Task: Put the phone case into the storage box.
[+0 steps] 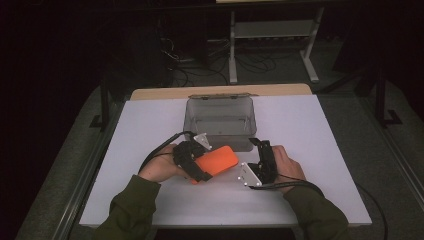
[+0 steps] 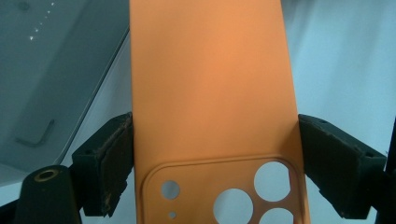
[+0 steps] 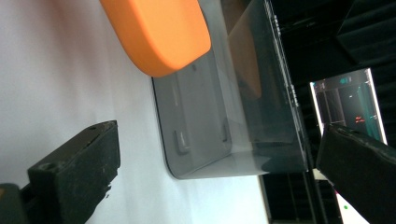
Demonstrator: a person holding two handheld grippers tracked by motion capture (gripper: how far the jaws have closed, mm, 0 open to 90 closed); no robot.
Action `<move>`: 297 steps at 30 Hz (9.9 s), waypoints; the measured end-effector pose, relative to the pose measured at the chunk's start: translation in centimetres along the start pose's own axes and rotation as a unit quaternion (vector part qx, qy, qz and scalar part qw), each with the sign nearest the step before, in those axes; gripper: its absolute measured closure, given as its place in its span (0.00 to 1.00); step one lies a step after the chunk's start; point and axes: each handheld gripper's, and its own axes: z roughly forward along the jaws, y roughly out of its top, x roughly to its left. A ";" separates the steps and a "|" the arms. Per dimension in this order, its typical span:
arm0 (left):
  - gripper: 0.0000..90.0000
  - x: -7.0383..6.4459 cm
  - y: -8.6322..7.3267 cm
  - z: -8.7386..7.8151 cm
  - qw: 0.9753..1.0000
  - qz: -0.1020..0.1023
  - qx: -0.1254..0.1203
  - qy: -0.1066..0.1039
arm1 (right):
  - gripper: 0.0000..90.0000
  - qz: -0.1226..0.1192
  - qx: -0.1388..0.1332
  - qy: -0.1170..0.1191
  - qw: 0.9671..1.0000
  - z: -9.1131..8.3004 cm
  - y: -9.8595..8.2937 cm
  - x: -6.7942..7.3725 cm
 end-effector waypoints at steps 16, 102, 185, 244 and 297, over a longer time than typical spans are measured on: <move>0.16 -0.1 0.0 0.1 1.000 0.000 0.002 0.000 | 0.00 -0.048 0.002 -0.021 0.999 -0.1 0.3 0.4; 0.16 0.3 0.1 -0.2 1.000 -0.021 -0.002 -0.001 | 0.00 -0.140 -0.067 -0.031 0.987 0.6 6.4 3.0; 0.16 0.4 -0.1 -0.5 1.000 -0.030 -0.003 -0.009 | 0.88 -0.211 -0.067 -0.083 0.972 -0.1 6.8 4.9; 0.07 2.1 -5.2 -4.8 0.992 -0.075 -0.102 0.018 | 0.91 -0.198 -0.069 -0.084 0.974 -0.5 6.5 5.0; 0.00 -1.1 -13.4 -1.3 0.972 -0.094 -0.174 0.127 | 0.91 -0.173 -0.072 -0.081 0.979 -0.6 6.3 4.4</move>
